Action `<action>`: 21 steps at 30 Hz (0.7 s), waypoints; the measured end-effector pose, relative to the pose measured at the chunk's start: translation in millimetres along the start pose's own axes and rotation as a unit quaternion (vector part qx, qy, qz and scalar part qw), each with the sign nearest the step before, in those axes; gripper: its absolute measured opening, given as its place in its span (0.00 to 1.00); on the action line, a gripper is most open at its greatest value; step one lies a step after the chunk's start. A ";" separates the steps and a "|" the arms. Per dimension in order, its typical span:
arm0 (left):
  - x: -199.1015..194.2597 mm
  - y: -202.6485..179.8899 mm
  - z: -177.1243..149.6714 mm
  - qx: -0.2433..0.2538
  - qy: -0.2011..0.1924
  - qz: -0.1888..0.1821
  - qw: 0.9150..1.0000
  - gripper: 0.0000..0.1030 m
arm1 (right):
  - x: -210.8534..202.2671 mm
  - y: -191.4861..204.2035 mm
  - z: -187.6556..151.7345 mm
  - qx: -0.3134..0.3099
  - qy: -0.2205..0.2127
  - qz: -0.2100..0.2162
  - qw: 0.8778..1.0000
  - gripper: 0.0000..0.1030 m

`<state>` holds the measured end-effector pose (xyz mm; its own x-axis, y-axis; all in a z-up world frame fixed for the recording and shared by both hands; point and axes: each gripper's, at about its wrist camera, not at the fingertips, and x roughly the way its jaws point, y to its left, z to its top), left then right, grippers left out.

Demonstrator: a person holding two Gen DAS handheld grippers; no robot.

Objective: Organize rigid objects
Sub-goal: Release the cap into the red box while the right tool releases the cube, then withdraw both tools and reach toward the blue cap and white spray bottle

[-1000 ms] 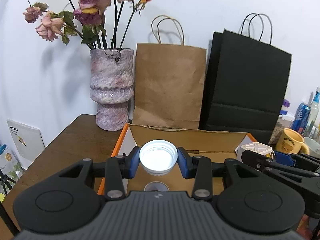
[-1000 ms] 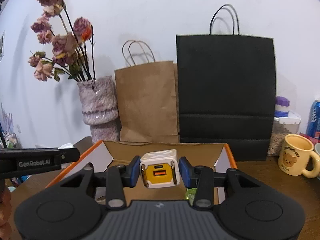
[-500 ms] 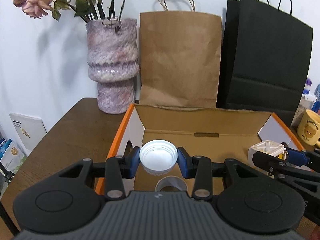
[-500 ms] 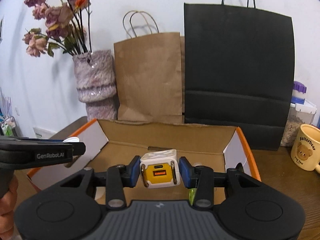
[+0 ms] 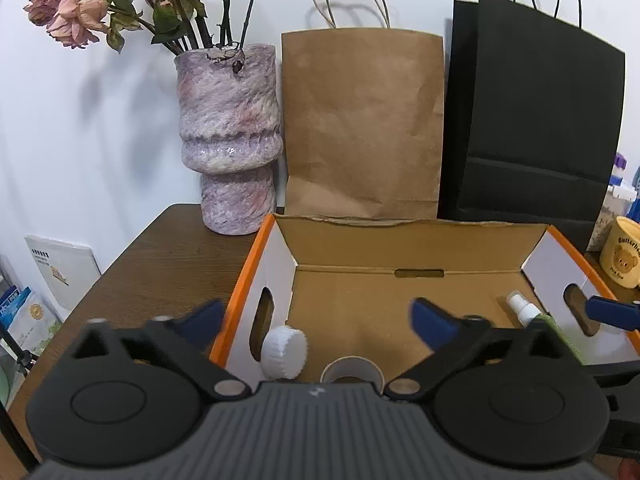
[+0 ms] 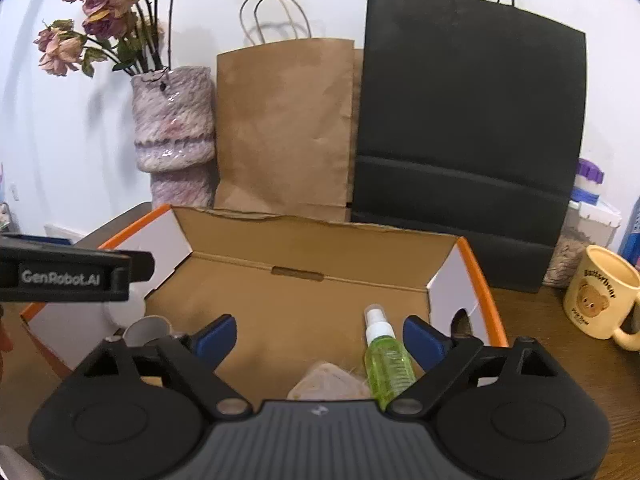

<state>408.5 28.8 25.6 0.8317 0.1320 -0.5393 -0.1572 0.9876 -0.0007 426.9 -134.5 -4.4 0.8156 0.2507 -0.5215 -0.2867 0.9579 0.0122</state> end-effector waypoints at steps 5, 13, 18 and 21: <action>-0.6 -0.7 0.8 0.003 0.001 0.004 1.000 1.00 | -0.6 -4.1 1.5 0.008 0.000 -0.019 1.000 1.00; -0.9 -0.6 0.9 0.003 0.002 0.008 1.000 1.00 | 2.0 -8.2 1.8 0.014 0.006 -0.023 1.000 1.00; -2.6 -1.1 0.5 0.004 -0.001 0.008 1.000 1.00 | 2.3 -8.3 2.4 0.014 0.006 -0.023 1.000 1.00; -3.9 -0.8 0.6 0.004 -0.003 0.008 1.000 1.00 | 1.0 -9.2 2.8 0.014 0.005 -0.022 1.000 1.00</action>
<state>405.7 27.6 28.3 0.8319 0.1490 -0.5345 -0.1674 0.9858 0.0143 431.7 -142.7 -2.6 0.8225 0.2066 -0.5299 -0.2358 0.9717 0.0127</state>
